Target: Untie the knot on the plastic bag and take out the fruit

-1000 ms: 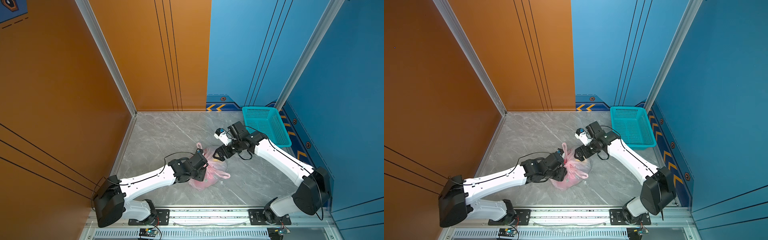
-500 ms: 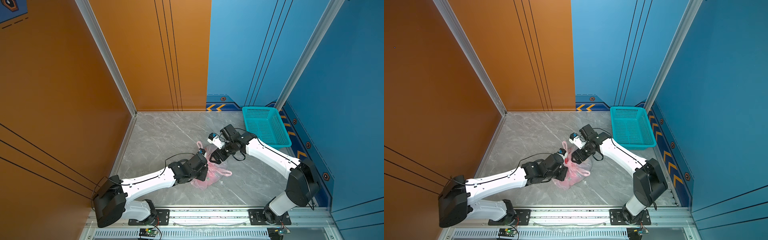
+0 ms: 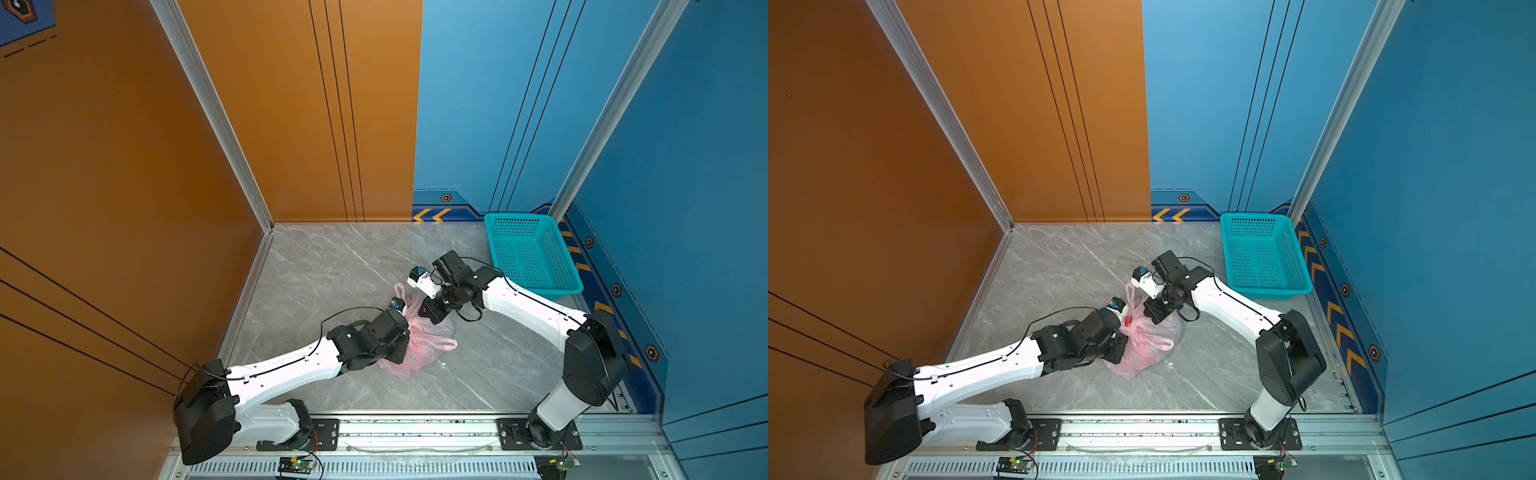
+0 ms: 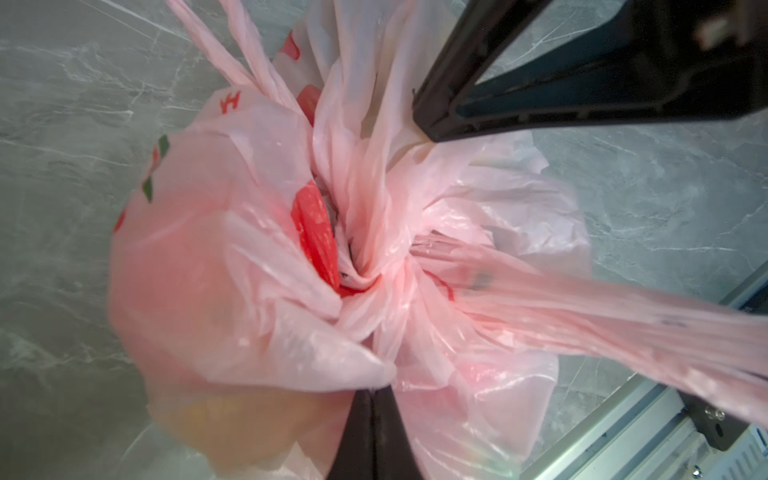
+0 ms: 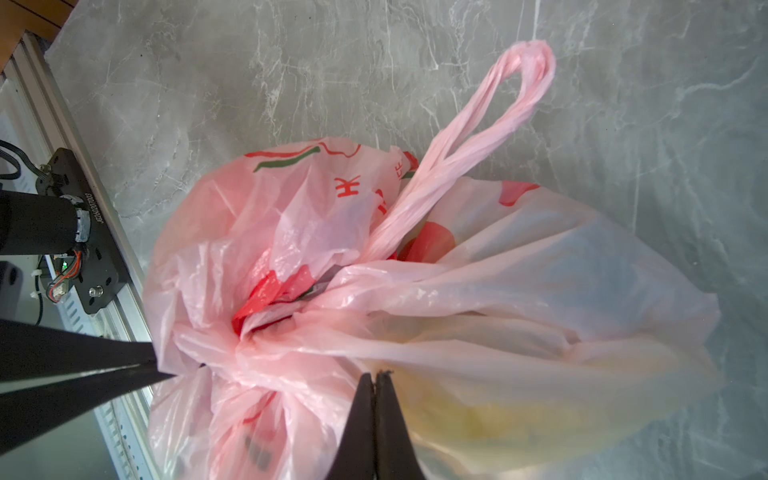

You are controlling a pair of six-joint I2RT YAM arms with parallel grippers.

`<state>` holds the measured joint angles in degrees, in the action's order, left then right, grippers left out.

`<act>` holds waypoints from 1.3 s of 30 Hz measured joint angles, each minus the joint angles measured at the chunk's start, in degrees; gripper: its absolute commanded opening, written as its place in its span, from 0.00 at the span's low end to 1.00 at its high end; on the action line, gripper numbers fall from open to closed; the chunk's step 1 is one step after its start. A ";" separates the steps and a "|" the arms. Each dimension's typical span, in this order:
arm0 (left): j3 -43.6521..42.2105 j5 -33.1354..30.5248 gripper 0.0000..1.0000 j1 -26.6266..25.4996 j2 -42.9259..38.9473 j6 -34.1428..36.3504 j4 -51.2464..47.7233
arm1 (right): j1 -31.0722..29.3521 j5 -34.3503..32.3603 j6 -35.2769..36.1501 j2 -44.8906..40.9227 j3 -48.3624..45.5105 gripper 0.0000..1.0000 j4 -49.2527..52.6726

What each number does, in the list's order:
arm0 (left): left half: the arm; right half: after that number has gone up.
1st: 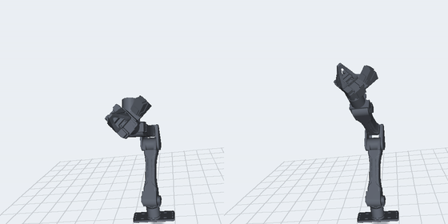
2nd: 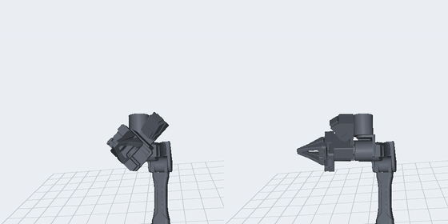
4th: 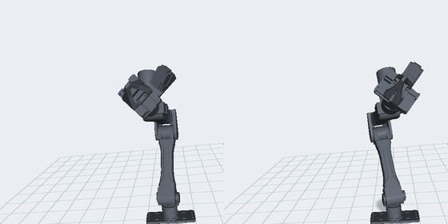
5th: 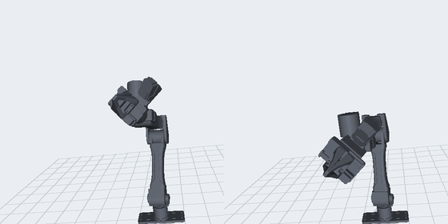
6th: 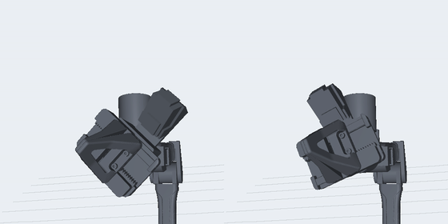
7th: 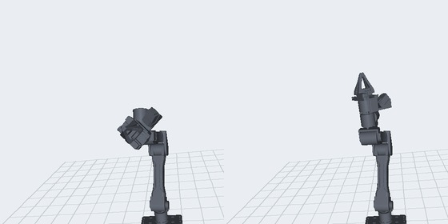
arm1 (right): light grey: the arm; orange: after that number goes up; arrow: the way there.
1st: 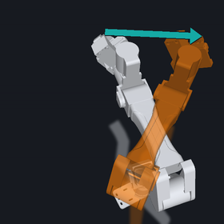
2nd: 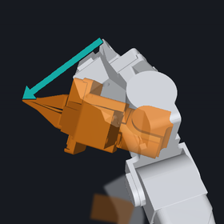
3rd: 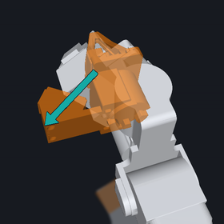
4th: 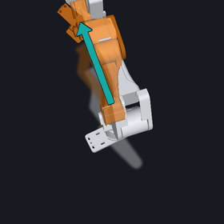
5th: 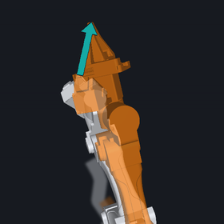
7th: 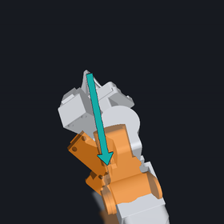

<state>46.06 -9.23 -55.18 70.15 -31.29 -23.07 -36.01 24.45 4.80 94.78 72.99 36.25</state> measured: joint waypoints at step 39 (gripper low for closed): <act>-1.33 -4.61 0.00 4.90 -6.64 7.98 -3.58 | -0.68 -2.58 -3.34 -6.80 -4.07 0.00 -2.97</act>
<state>44.73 -13.85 -50.28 63.51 -23.31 -26.65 -36.69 21.87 1.45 87.99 68.93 33.28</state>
